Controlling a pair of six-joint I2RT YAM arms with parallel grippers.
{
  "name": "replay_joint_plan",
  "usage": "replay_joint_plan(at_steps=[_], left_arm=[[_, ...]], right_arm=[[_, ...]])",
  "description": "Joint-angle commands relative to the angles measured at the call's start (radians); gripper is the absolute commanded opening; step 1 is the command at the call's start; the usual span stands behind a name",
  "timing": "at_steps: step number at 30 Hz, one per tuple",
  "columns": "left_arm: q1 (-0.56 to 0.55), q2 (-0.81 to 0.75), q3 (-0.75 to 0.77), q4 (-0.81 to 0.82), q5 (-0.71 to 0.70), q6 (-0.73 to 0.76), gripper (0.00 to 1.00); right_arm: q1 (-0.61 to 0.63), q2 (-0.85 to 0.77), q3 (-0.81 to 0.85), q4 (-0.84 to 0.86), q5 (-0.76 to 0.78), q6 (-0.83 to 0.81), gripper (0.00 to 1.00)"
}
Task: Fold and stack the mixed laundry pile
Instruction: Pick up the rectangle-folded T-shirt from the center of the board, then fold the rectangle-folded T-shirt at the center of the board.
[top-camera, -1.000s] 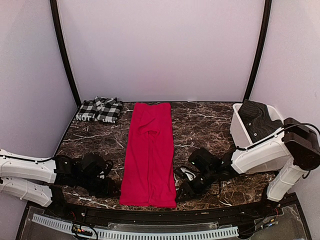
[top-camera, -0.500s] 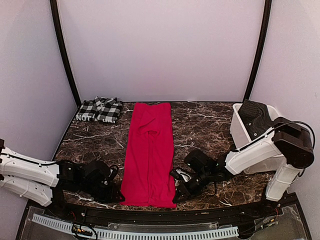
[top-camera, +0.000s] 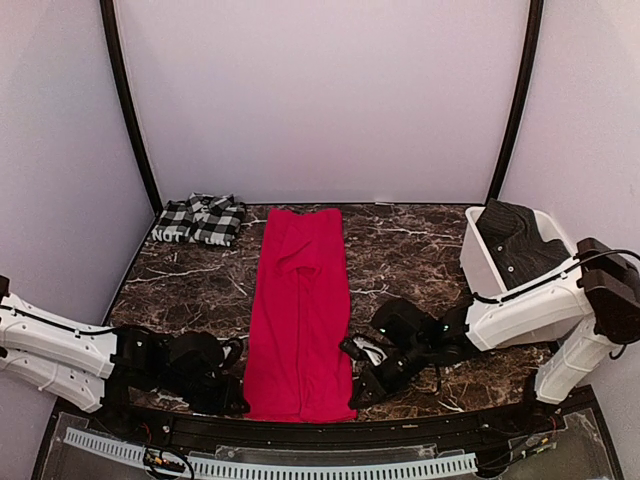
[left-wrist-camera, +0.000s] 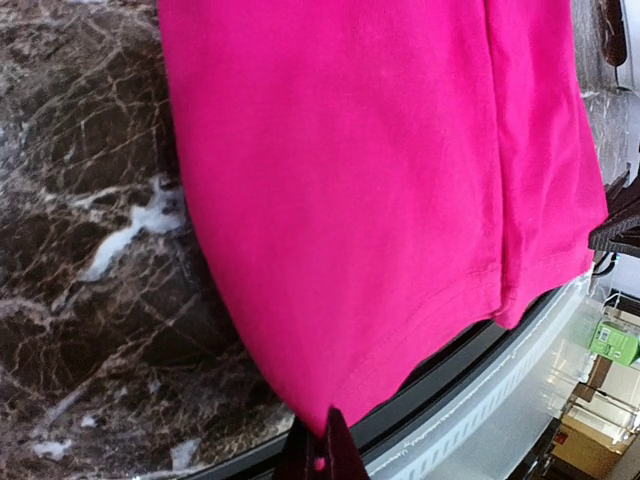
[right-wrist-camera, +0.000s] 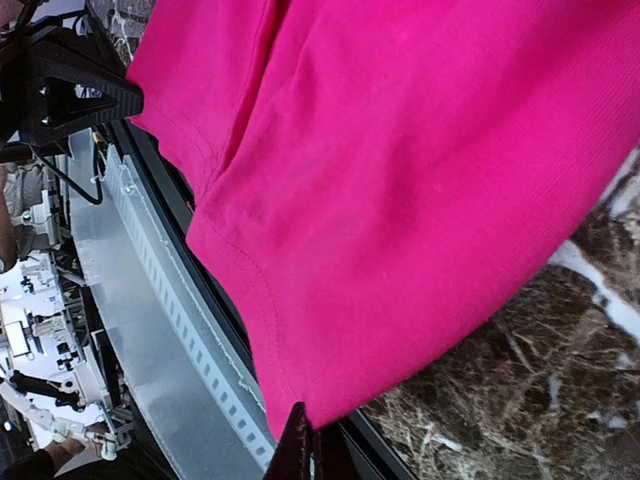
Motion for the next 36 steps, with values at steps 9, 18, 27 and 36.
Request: replay_joint_plan(at_steps=[9, 18, 27, 36], left_arm=[[0.168, -0.026, 0.124, -0.059, -0.018, 0.198, 0.00], [0.243, 0.169, 0.264, 0.029, -0.008, 0.290, 0.00], [0.425, 0.229, 0.389, 0.010, -0.033, 0.446, 0.00], [0.597, 0.433, 0.617, 0.059, -0.075, 0.620, 0.00]], right_arm=[[-0.075, -0.023, 0.145, -0.113, 0.146, -0.150, 0.00], [-0.138, 0.011, 0.223, -0.133, 0.177, -0.236, 0.00], [-0.303, 0.099, 0.360, -0.141, 0.174, -0.369, 0.00], [-0.467, 0.331, 0.620, -0.125, 0.109, -0.452, 0.00]])
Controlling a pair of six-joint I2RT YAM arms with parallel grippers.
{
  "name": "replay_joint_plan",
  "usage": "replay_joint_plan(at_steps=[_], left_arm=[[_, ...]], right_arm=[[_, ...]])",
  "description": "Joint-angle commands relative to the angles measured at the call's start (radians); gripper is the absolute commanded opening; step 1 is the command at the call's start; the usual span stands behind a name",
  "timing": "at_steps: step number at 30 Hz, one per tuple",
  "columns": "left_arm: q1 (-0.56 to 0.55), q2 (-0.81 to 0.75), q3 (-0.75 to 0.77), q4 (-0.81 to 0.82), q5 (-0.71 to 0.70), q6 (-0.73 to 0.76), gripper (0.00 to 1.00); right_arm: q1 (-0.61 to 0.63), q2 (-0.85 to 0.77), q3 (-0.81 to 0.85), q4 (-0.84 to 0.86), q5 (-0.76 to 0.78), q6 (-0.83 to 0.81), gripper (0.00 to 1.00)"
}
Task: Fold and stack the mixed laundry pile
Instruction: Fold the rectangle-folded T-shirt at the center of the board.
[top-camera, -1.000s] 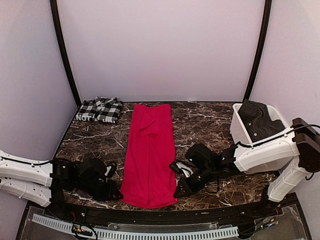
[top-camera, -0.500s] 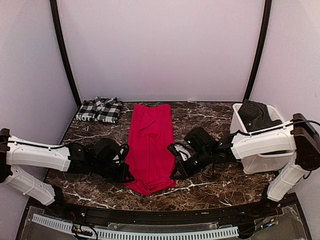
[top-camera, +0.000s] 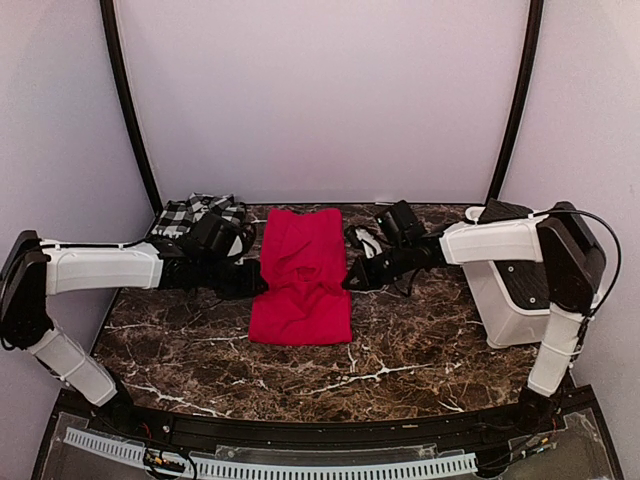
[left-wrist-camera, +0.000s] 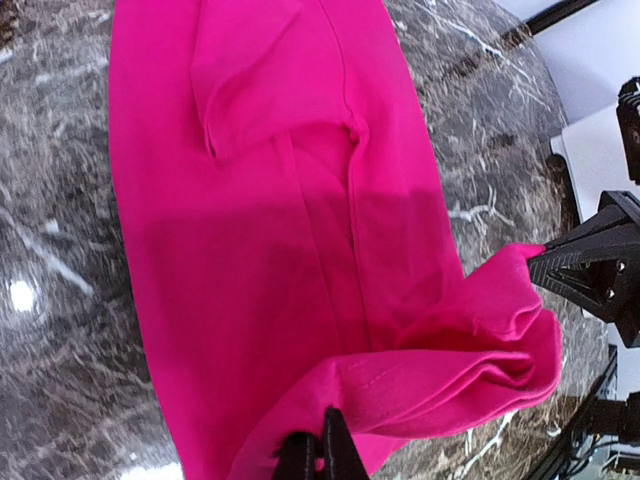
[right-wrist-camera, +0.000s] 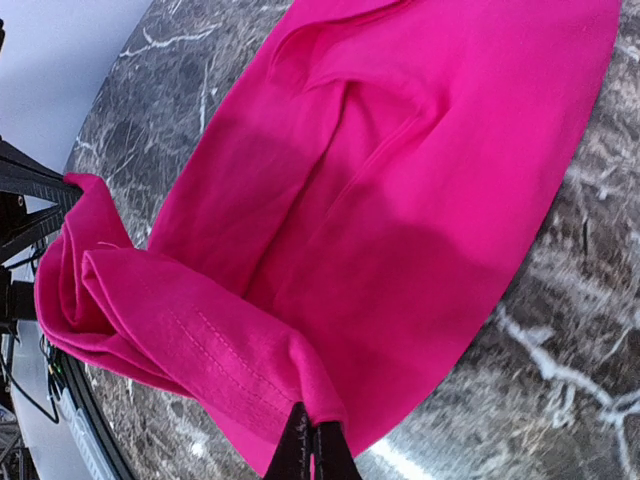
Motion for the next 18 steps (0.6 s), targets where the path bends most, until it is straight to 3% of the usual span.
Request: replay_joint_plan(at_steps=[1, 8, 18], left_arm=[[0.064, 0.093, 0.117, 0.044, -0.043, 0.116, 0.00], [0.125, 0.266, 0.242, 0.062, -0.066, 0.176, 0.00], [0.166, 0.381, 0.314, 0.117, -0.050, 0.187, 0.00]], right_arm=[[-0.052, 0.106, 0.140, 0.024, -0.038, -0.064, 0.00], [-0.110, 0.239, 0.277, 0.022, -0.043, -0.078, 0.00], [-0.144, 0.348, 0.353, 0.040, -0.045, -0.085, 0.00]])
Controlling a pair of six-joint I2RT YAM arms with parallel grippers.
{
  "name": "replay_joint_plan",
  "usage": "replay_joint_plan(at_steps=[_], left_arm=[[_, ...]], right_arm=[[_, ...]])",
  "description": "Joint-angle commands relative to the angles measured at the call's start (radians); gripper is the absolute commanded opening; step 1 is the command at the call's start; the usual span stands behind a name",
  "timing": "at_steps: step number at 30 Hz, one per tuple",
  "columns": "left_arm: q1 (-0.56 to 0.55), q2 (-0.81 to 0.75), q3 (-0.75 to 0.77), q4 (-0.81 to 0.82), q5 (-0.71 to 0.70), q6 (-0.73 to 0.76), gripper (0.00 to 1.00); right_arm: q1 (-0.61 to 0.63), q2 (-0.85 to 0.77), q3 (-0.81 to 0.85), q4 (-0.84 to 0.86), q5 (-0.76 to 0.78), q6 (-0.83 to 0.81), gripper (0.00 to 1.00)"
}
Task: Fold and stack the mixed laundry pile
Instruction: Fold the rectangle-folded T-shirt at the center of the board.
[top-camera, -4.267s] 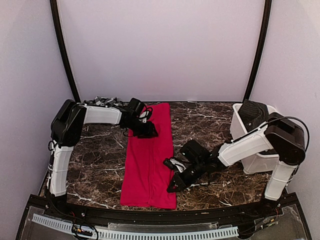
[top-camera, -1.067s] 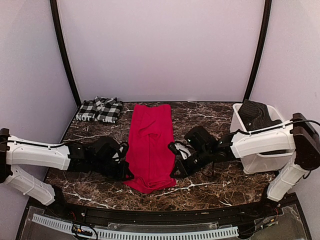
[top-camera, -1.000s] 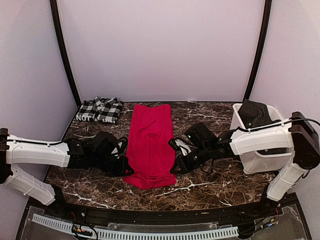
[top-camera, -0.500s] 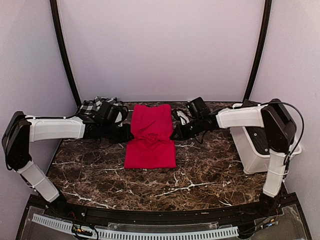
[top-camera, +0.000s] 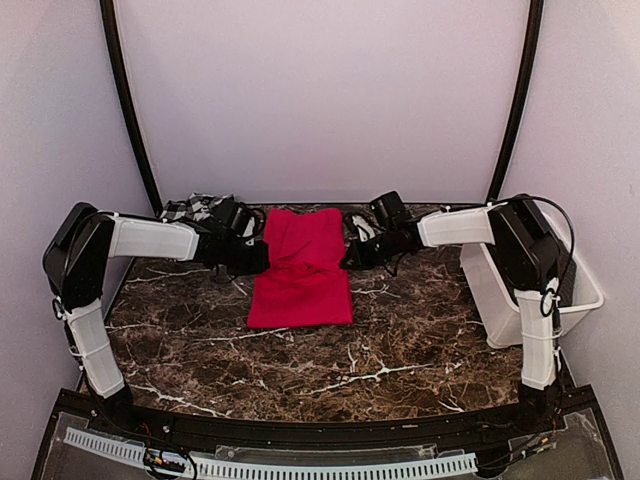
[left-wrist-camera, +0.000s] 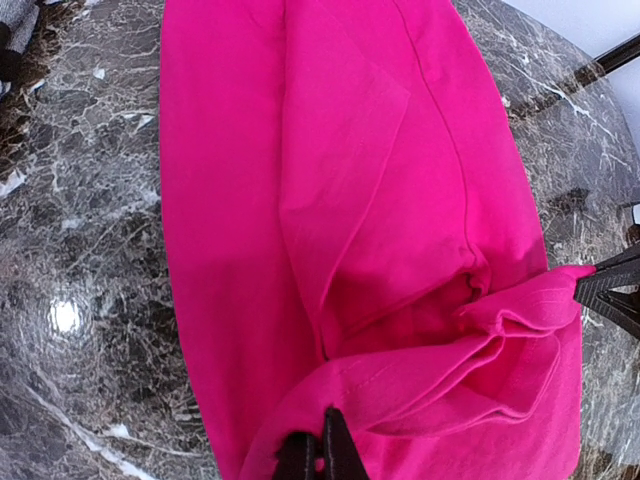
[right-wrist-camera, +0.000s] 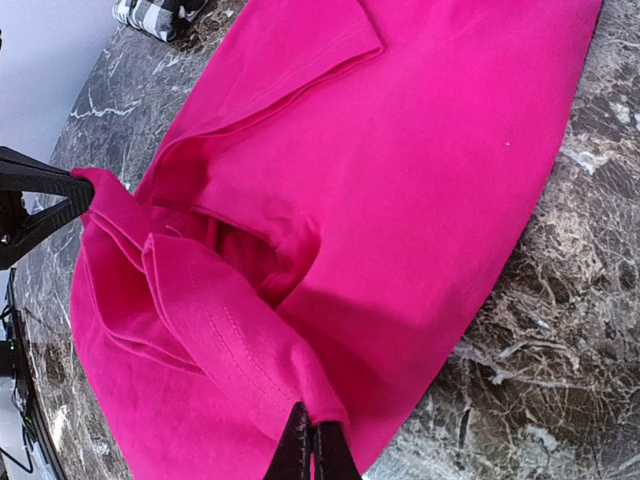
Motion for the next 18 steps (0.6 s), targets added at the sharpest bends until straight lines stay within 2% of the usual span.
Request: replay_joint_plan(at_steps=[1, 3, 4, 5, 8, 9, 11, 12, 14, 18], left_arm=[[0.017, 0.028, 0.052, 0.045, 0.007, 0.025, 0.00], [0.028, 0.047, 0.065, 0.044, 0.016, 0.028, 0.00], [0.033, 0.058, 0.078, 0.040, 0.022, 0.028, 0.03], [0.045, 0.062, 0.083, 0.038, 0.041, 0.030, 0.06], [0.071, 0.046, 0.097, 0.045, 0.098, 0.044, 0.22], [0.083, 0.023, 0.098, 0.045, 0.111, 0.053, 0.25], [0.102, -0.025, 0.102, 0.035, 0.121, 0.065, 0.38], [0.108, -0.044, 0.101, 0.031, 0.124, 0.069, 0.45], [0.130, -0.100, 0.097, 0.013, 0.128, 0.077, 0.51], [0.147, -0.208, 0.039, 0.009, 0.159, 0.078, 0.56]], right_arm=[[-0.015, 0.047, 0.054, 0.037, -0.009, -0.010, 0.00], [-0.021, 0.065, 0.073, 0.036, -0.020, -0.007, 0.00], [-0.027, 0.078, 0.092, 0.031, -0.029, -0.004, 0.00], [-0.033, 0.087, 0.109, 0.020, -0.039, -0.002, 0.04], [-0.057, 0.073, 0.124, 0.007, -0.077, 0.011, 0.23], [-0.064, 0.054, 0.121, 0.011, -0.082, 0.016, 0.28], [-0.081, 0.005, 0.117, 0.008, -0.078, 0.015, 0.36], [-0.089, -0.024, 0.111, 0.007, -0.077, 0.014, 0.37], [-0.101, -0.081, 0.094, -0.001, -0.080, 0.009, 0.40], [-0.103, -0.174, 0.034, -0.020, -0.129, -0.011, 0.43]])
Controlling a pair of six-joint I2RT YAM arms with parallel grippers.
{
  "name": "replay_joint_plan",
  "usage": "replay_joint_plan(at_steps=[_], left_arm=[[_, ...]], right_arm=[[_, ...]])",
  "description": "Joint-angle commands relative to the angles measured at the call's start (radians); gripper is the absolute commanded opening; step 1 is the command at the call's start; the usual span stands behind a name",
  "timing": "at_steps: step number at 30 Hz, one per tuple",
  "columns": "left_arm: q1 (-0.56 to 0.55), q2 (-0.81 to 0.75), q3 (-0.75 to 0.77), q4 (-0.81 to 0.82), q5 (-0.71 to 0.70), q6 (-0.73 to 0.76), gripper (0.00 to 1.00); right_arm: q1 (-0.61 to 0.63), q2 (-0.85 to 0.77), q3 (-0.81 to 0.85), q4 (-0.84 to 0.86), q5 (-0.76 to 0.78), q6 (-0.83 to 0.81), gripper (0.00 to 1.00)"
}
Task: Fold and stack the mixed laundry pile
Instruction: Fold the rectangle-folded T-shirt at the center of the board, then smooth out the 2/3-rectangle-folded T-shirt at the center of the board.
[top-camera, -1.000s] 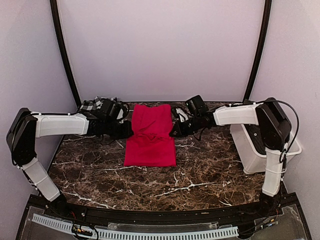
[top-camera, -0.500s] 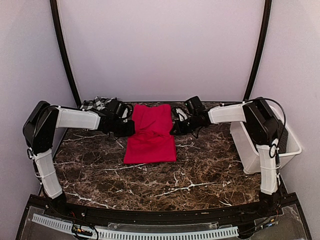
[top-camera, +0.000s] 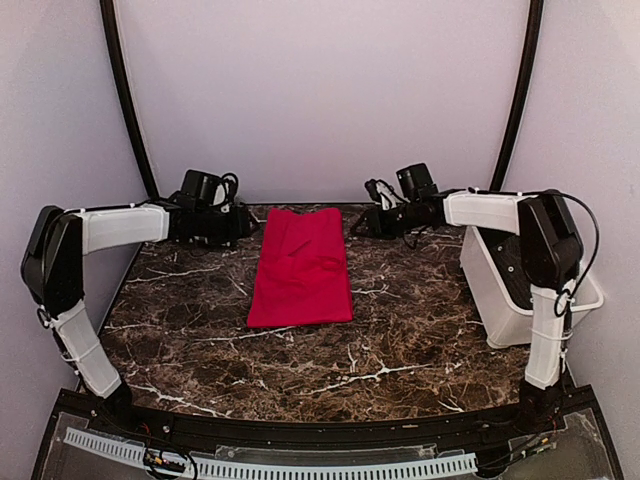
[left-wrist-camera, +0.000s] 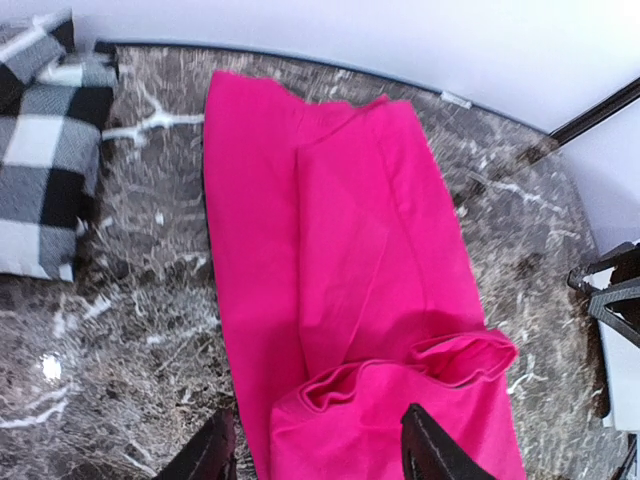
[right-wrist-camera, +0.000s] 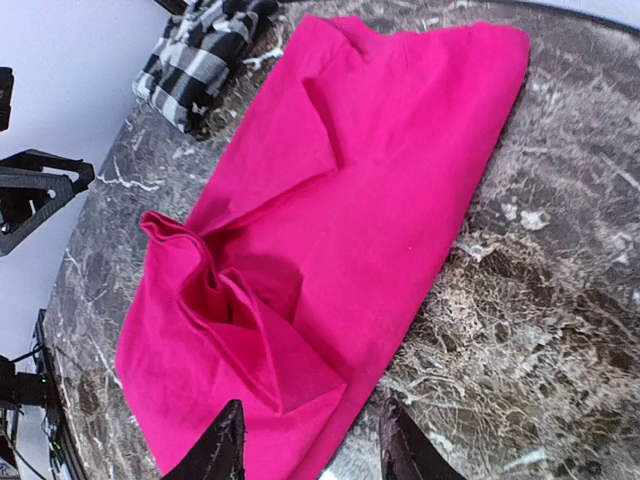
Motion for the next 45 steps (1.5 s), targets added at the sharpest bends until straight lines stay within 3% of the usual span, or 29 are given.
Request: replay_joint_plan(at_steps=[1, 8, 15, 28, 36, 41, 45], left_arm=[[0.014, -0.181, -0.061, 0.006, 0.061, 0.015, 0.57], [0.002, -0.234, -0.218, 0.083, 0.205, -0.041, 0.53], [-0.053, -0.157, -0.239, 0.128, 0.216, -0.059, 0.43], [-0.054, 0.112, -0.059, 0.150, 0.222, -0.053, 0.39], [0.007, 0.261, 0.116, 0.120, 0.235, -0.049, 0.39], [0.028, 0.326, 0.189, 0.070, 0.206, -0.029, 0.40], [0.042, 0.277, 0.161, 0.052, 0.189, -0.027, 0.42]], right_arm=[[0.004, -0.151, -0.059, 0.006, -0.081, -0.015, 0.43], [0.144, -0.189, -0.167, 0.013, -0.123, -0.016, 0.42], [0.246, -0.046, -0.139, 0.059, -0.120, 0.016, 0.34], [0.162, 0.256, 0.229, -0.002, -0.058, 0.047, 0.34], [0.068, 0.369, 0.324, -0.021, -0.084, 0.072, 0.33], [0.053, 0.366, 0.331, -0.038, -0.086, 0.058, 0.33], [0.052, 0.288, 0.288, -0.051, -0.058, 0.030, 0.33]])
